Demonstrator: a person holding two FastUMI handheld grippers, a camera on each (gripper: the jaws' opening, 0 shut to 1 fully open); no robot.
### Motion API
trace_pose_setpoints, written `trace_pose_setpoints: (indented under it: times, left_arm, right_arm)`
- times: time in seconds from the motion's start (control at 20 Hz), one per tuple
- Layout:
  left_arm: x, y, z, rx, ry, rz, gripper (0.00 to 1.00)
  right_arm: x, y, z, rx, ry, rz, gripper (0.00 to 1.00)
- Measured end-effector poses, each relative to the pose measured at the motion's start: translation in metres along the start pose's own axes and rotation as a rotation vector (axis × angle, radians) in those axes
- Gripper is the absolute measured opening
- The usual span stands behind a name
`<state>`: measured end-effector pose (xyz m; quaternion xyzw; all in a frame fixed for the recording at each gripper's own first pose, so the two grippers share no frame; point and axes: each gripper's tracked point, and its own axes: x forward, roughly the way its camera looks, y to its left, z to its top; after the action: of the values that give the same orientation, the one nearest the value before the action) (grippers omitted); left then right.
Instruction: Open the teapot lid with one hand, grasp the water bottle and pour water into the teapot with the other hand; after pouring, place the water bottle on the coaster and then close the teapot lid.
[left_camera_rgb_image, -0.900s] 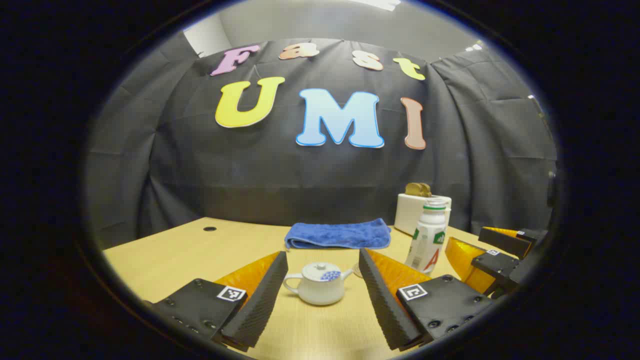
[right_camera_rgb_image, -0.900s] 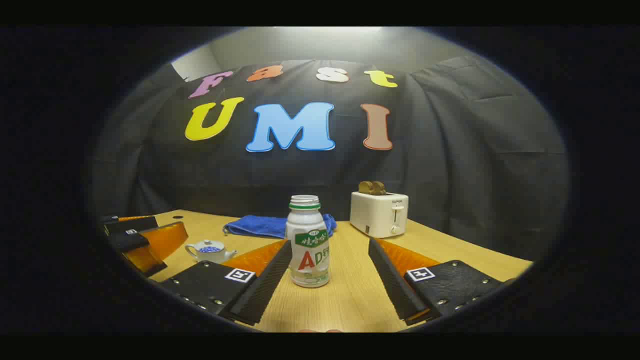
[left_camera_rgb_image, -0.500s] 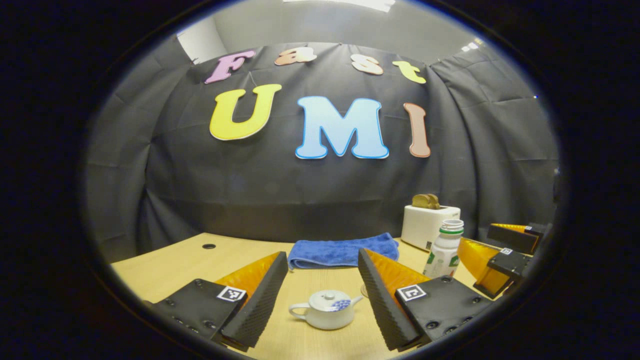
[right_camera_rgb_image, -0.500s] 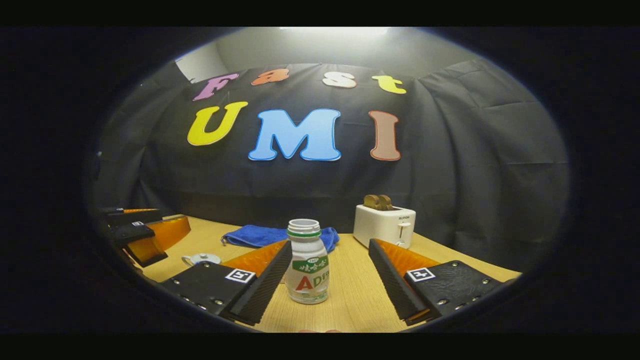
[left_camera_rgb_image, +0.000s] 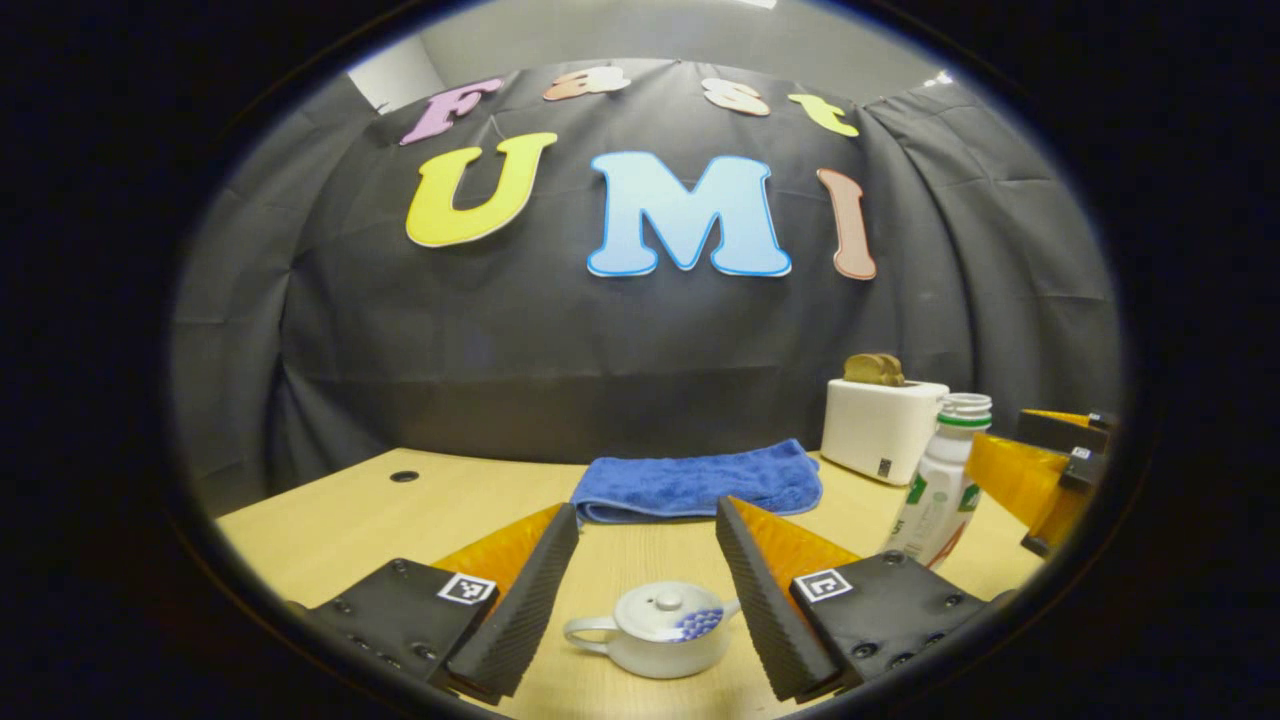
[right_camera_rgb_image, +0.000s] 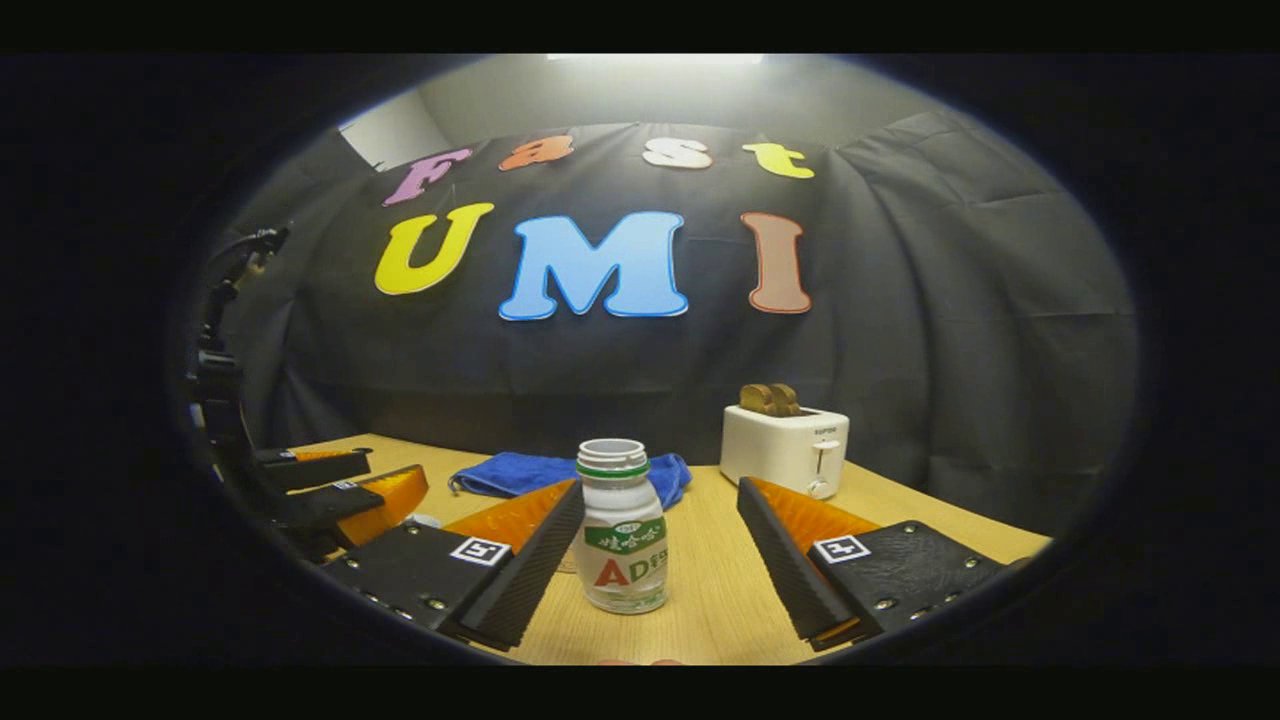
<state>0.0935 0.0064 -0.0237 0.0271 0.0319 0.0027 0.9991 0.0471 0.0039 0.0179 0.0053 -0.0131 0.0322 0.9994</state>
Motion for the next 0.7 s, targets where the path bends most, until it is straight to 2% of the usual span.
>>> trace_pose_setpoints:
  times: [0.45, 0.7]
  left_arm:
    - [0.014, 0.002, -0.038, -0.016, 0.093, 0.009, 0.87]
    - [0.017, -0.002, -0.05, 0.003, 0.13, 0.002, 0.79]
  right_arm:
    - [0.0, 0.001, -0.013, 0.032, 0.033, 0.026, 0.94]
    - [-0.001, -0.002, -0.015, 0.034, 0.035, 0.019, 0.95]
